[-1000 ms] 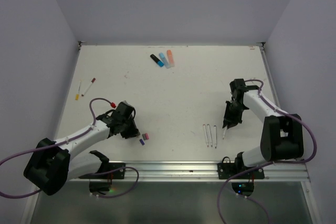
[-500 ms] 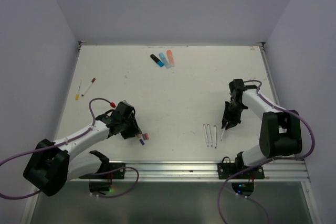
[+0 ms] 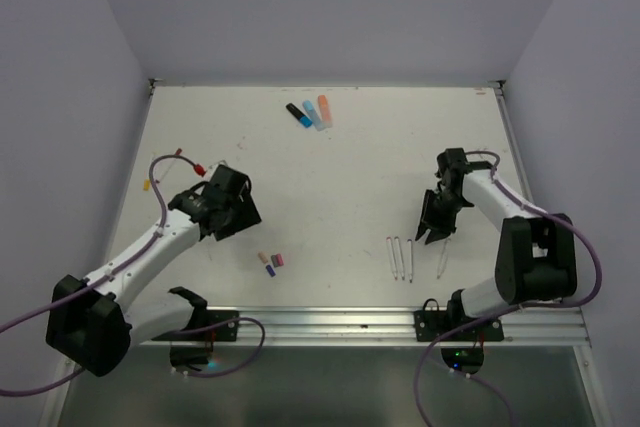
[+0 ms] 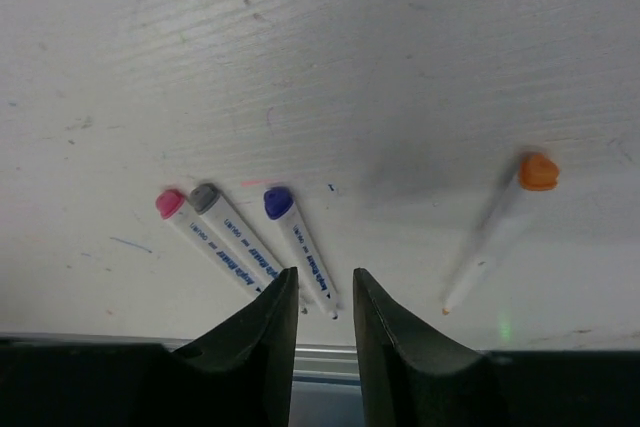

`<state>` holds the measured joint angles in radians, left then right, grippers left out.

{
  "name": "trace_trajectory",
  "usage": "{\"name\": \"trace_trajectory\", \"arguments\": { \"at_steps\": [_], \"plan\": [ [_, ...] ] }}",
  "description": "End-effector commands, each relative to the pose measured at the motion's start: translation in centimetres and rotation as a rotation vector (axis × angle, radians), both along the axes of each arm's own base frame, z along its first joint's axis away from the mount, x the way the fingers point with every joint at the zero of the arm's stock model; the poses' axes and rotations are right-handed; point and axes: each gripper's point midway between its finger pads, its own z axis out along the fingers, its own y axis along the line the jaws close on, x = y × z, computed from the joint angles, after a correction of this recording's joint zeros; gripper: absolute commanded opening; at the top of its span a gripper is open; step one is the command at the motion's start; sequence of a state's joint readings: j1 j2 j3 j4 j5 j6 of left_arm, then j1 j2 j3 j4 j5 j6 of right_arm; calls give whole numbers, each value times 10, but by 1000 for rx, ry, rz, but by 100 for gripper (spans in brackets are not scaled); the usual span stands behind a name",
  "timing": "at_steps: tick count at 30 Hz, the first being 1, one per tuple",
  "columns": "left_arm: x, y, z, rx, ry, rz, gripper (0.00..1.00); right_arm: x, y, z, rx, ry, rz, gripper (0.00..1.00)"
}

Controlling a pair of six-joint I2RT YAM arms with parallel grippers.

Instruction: Open the pen caps

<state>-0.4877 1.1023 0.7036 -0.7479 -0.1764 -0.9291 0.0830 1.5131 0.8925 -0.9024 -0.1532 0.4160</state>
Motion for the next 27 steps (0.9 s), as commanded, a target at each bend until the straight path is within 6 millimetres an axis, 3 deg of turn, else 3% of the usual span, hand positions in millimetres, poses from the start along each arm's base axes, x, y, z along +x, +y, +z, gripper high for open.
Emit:
{"name": "trace_trajectory", "arguments": {
  "at_steps": [1,5,6,11,15,17,18,20,21,22,25,26,27],
  "plan": [
    [41,31,33,131,-95,41,68,17,14,35,91,-111,13,33],
    [93,64,51,203,-121,49,71,22,44,69,244,-180,36,35],
    [105,79,45,227,-100,78,72,23,48,79,261,-208,42,35],
    [160,141,53,442,-129,93,73,11,66,98,305,-210,97,36],
    [199,186,42,510,-154,114,72,1,84,103,352,-196,141,36],
    [223,195,46,513,-209,84,72,-4,92,104,366,-188,171,36],
    [230,205,32,513,-184,81,71,-6,94,103,367,-181,179,37],
    [256,209,35,512,-234,10,70,-9,98,103,385,-163,192,37],
    [262,216,22,511,-218,-12,69,-9,99,105,390,-162,200,37],
    [277,221,31,534,-249,-35,68,-10,100,103,389,-147,206,37],
    [300,224,20,522,-289,-126,68,-12,103,102,392,-131,239,37],
    [311,228,26,550,-309,-154,68,-15,104,99,384,-109,253,37],
    [314,231,14,556,-282,-173,67,-14,103,99,371,-116,271,37]
  ]
}}
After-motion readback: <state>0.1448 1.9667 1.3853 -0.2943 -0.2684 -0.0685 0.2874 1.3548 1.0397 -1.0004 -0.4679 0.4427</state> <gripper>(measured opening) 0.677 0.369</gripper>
